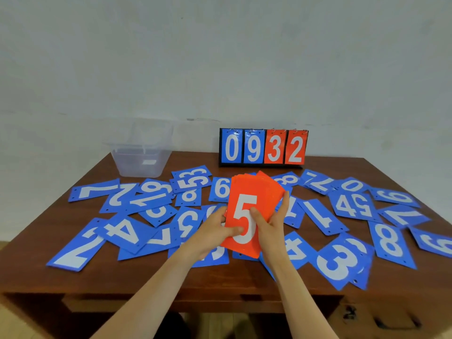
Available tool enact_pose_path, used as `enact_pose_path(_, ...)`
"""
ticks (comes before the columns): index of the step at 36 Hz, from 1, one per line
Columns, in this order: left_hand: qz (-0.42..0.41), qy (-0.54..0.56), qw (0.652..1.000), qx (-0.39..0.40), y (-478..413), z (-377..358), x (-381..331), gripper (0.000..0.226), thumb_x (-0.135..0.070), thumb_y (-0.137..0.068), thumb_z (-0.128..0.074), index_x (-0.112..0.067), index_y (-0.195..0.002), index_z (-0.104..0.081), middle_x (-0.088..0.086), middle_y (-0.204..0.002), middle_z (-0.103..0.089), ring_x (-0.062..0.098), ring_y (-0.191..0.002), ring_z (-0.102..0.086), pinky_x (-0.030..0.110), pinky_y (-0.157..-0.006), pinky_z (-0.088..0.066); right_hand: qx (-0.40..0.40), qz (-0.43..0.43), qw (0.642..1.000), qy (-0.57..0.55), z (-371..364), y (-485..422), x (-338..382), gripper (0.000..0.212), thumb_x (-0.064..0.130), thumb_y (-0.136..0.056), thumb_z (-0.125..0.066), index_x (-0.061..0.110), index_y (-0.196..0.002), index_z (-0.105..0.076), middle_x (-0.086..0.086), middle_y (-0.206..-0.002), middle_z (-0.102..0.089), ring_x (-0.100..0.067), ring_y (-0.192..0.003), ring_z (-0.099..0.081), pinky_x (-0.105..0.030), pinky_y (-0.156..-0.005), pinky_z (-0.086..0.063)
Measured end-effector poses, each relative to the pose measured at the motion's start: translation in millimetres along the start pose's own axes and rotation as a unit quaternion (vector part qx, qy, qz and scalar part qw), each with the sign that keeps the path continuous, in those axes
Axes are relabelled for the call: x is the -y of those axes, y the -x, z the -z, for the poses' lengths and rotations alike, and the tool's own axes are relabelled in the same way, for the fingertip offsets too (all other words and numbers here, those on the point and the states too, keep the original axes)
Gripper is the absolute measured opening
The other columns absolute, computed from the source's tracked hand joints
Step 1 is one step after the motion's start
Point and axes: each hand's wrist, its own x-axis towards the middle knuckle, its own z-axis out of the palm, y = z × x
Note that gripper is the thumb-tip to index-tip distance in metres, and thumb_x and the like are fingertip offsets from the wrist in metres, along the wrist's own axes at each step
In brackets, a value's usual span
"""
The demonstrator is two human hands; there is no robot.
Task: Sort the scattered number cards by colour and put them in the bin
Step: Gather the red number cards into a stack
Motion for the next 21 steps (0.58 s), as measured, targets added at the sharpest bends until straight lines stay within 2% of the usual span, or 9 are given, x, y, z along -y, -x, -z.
enact_pose_path(2, -0.024, 0.008, 1.0, -0.018, 0, 1, 2, 0.046, -0.015, -0.085, -0.069, -0.027, -0.125, -0.049, -0.003, -0.116, -0.063, 0.014, -0.104, -0.063, 0.035, -0.088, -0.055, 0.006, -0.004, 1.0, -0.003, 0, -3, -1, 0.089, 0.018, -0.087, -0.066, 0.061, -0.138, -0.006, -0.007, -0.14, -0.048, -0.022, -0.113, -0.061, -0.051, -0.089, -0.053)
enact_pose_path(5, -0.06, -0.036, 0.997, -0.037, 2, 6, 1, 0.044, -0.016, -0.089, -0.064, -0.034, -0.124, -0.044, -0.01, -0.115, -0.06, 0.009, -0.104, -0.061, 0.029, -0.084, -0.055, 0.006, 0.012, 1.0, 0.006, 4, -6, 3, 0.097, 0.01, -0.084, -0.07, 0.047, -0.145, -0.003, 0.001, -0.134, -0.049, -0.008, -0.106, -0.061, -0.025, -0.076, -0.057)
enact_pose_path(7, -0.082, -0.092, 0.992, -0.039, 5, 11, 0, 0.044, -0.019, -0.092, -0.06, -0.036, -0.128, -0.04, -0.016, -0.114, -0.057, 0.004, -0.1, -0.06, 0.021, -0.078, -0.053, 0.002, 0.027, 0.999, 0.026, 9, -8, 9, 0.101, 0.008, -0.08, -0.073, 0.04, -0.147, -0.006, 0.011, -0.129, -0.043, 0.0, -0.102, -0.057, -0.015, -0.069, -0.054)
enact_pose_path(8, -0.087, -0.124, 0.988, -0.04, 7, 14, -1, 0.044, -0.02, -0.093, -0.057, -0.035, -0.131, -0.039, -0.015, -0.116, -0.057, 0.003, -0.099, -0.059, 0.019, -0.076, -0.052, 0.003, 0.025, 0.999, 0.042, 13, -9, 11, 0.1, 0.009, -0.078, -0.075, 0.038, -0.147, -0.009, 0.011, -0.128, -0.041, -0.001, -0.104, -0.055, -0.016, -0.071, -0.054)
enact_pose_path(10, -0.095, -0.209, 0.972, -0.05, 9, 20, -2, 0.044, -0.023, -0.096, -0.052, -0.034, -0.136, -0.037, -0.008, -0.126, -0.056, 0.01, -0.106, -0.06, 0.025, -0.082, -0.054, 0.011, 0.013, 0.994, 0.109, 18, -11, 15, 0.087, 0.018, -0.074, -0.079, 0.036, -0.141, -0.025, 0.009, -0.131, -0.035, -0.007, -0.113, -0.046, -0.024, -0.083, -0.05)
enact_pose_path(12, -0.1, -0.319, 0.941, -0.054, 10, 25, -5, 0.044, -0.025, -0.099, -0.046, -0.035, -0.139, -0.033, -0.005, -0.134, -0.052, 0.014, -0.114, -0.058, 0.03, -0.088, -0.054, 0.033, -0.002, 0.988, 0.153, 22, -10, 15, 0.067, 0.022, -0.074, -0.079, 0.034, -0.125, -0.038, 0.008, -0.126, -0.04, -0.011, -0.113, -0.047, -0.027, -0.085, -0.047)
enact_pose_path(14, -0.103, -0.413, 0.903, -0.057, 14, 26, -10, 0.047, -0.024, -0.099, -0.043, -0.034, -0.143, -0.029, -0.004, -0.14, -0.047, 0.016, -0.12, -0.054, 0.032, -0.093, -0.051, 0.061, -0.028, 0.988, 0.141, 25, -6, 15, 0.057, 0.02, -0.076, -0.078, 0.033, -0.117, -0.041, 0.01, -0.114, -0.053, -0.009, -0.105, -0.056, -0.02, -0.074, -0.05)
enact_pose_path(17, -0.132, -0.503, 0.852, -0.058, 21, 22, -16, 0.051, -0.02, -0.099, -0.044, -0.032, -0.145, -0.027, -0.004, -0.142, -0.045, 0.016, -0.12, -0.053, 0.033, -0.093, -0.05, 0.077, -0.055, 0.986, 0.137, 31, 1, 10, 0.051, 0.017, -0.077, -0.077, 0.03, -0.112, -0.042, 0.01, -0.105, -0.058, -0.005, -0.093, -0.06, -0.016, -0.062, -0.051)
enact_pose_path(21, -0.156, -0.59, 0.791, -0.037, 22, 13, -10, 0.054, -0.017, -0.098, -0.045, -0.031, -0.145, -0.024, -0.003, -0.135, -0.048, 0.018, -0.114, -0.056, 0.036, -0.087, -0.052, 0.087, -0.086, 0.983, 0.14, 39, 12, 4, 0.055, 0.022, -0.074, -0.078, 0.029, -0.114, -0.041, 0.008, -0.106, -0.058, -0.003, -0.09, -0.06, -0.015, -0.061, -0.051)
